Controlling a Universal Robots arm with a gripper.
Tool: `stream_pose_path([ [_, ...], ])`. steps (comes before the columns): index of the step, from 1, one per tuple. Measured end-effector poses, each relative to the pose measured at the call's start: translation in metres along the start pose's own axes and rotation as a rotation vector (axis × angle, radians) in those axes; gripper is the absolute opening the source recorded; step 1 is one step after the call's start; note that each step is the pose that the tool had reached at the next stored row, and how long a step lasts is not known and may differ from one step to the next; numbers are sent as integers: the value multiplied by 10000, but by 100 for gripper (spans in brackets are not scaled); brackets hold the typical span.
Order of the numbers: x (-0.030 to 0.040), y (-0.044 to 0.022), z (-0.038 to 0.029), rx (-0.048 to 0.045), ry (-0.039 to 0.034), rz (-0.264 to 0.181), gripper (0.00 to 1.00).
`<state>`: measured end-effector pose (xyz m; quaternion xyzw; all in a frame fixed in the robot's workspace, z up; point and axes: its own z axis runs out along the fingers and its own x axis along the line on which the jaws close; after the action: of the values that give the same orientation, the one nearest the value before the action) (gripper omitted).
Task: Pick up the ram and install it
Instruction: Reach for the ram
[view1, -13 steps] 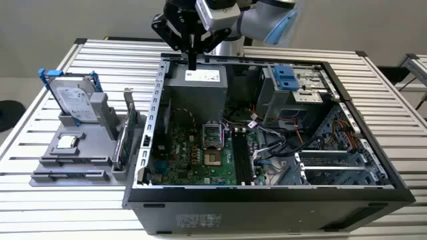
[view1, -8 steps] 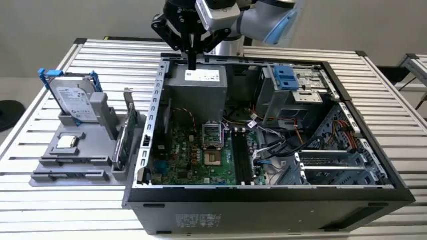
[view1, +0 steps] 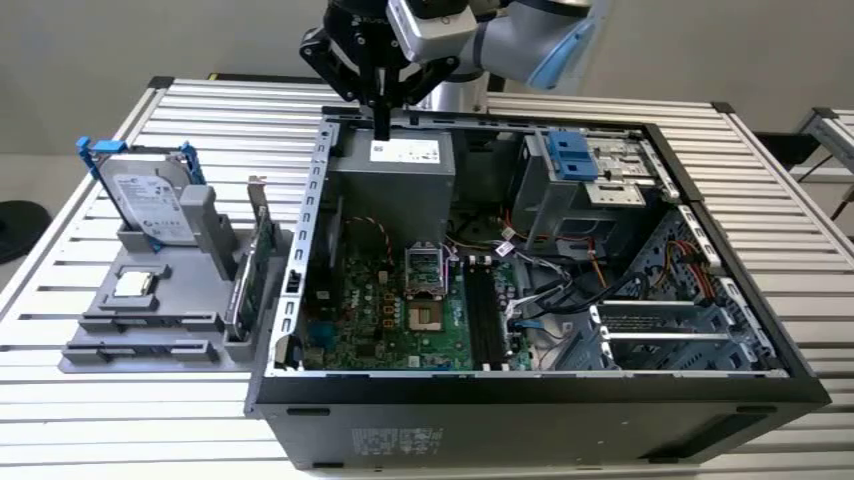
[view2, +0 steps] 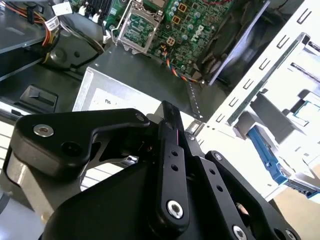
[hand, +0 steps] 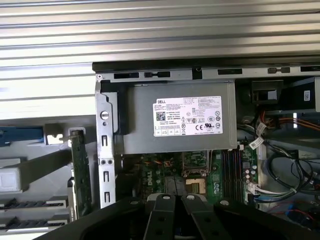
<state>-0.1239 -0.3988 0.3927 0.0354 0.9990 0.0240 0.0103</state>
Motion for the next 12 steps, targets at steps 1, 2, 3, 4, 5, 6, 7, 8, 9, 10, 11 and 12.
stream_pose_path([
  [1, 10, -1, 0, 0, 0, -1, 0],
  [2, 22, -1, 0, -1, -1, 0, 0],
  [3, 32, -2, 0, 0, 0, 0, 0],
  [4, 41, -3, -1, 0, 0, -1, 0],
  [5, 51, -4, -1, -1, 0, 0, 0],
  [6, 60, -4, -1, -1, 0, 0, 0],
  [7, 69, -5, -1, -2, -1, -1, 0],
  [8, 78, -5, -1, -1, 0, 0, 0],
  [9, 87, -6, -1, -1, 0, 0, 0],
  [10, 97, -7, -2, 0, 0, 0, 0],
  [11, 108, -8, -2, 0, 0, 0, 0],
  [12, 120, -8, -2, -1, 0, 0, 0],
])
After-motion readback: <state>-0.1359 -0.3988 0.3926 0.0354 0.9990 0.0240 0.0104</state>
